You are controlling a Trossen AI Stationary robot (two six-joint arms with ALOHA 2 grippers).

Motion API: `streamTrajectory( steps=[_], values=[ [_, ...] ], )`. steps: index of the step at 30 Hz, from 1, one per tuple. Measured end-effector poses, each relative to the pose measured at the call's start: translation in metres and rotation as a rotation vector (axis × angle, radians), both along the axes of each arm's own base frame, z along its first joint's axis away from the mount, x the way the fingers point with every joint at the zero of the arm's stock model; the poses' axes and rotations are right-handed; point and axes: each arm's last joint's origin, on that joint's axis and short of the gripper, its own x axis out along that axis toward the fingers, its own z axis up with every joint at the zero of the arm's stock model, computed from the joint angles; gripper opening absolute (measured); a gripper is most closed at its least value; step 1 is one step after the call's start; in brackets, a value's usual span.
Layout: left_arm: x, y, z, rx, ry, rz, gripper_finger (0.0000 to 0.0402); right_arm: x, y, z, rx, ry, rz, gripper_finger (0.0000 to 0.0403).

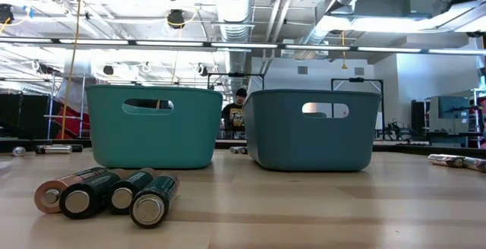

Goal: Sort batteries
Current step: Put the black battery into the blue bin

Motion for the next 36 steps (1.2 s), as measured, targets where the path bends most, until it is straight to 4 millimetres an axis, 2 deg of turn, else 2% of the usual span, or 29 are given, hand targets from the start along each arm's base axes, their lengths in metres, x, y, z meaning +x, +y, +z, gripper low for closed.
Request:
streamTrajectory(
  steps=[5, 11, 17, 21, 25, 28, 31, 36],
  values=[
    [-0.006, 0.002, -0.017, 0.079, 0.032, -0.005, 0.0096, -0.004, -0.014, 0.035, -0.006, -0.049, -0.069, 0.0059],
    [-0.022, 0.01, -0.049, 0.051, 0.05, 0.01, 0.0096, 0.007, -0.03, 0.088, -0.021, -0.162, -0.132, 0.0058],
    [-0.046, 0.024, -0.075, -0.071, 0.01, -0.043, 0.0096, 0.051, -0.051, 0.136, -0.051, -0.329, -0.123, 0.0056],
    [-0.064, 0.037, -0.083, -0.116, -0.002, -0.035, 0.0096, 0.099, -0.068, 0.154, -0.078, -0.389, -0.059, 0.0052],
    [-0.076, 0.046, -0.086, -0.143, -0.013, -0.039, 0.0096, 0.155, -0.087, 0.155, -0.116, -0.458, 0.011, 0.005],
    [-0.083, 0.05, -0.084, -0.144, -0.002, -0.045, 0.0096, 0.194, -0.102, 0.14, -0.088, -0.457, 0.06, 0.005],
    [-0.087, 0.053, -0.082, -0.141, 0.01, -0.062, 0.0096, 0.223, -0.118, 0.11, -0.048, -0.396, 0.085, 0.005],
    [-0.093, 0.057, -0.081, -0.117, 0.029, -0.077, 0.0096, 0.246, -0.136, 0.056, 0.036, -0.245, 0.048, 0.005]
  ],
)
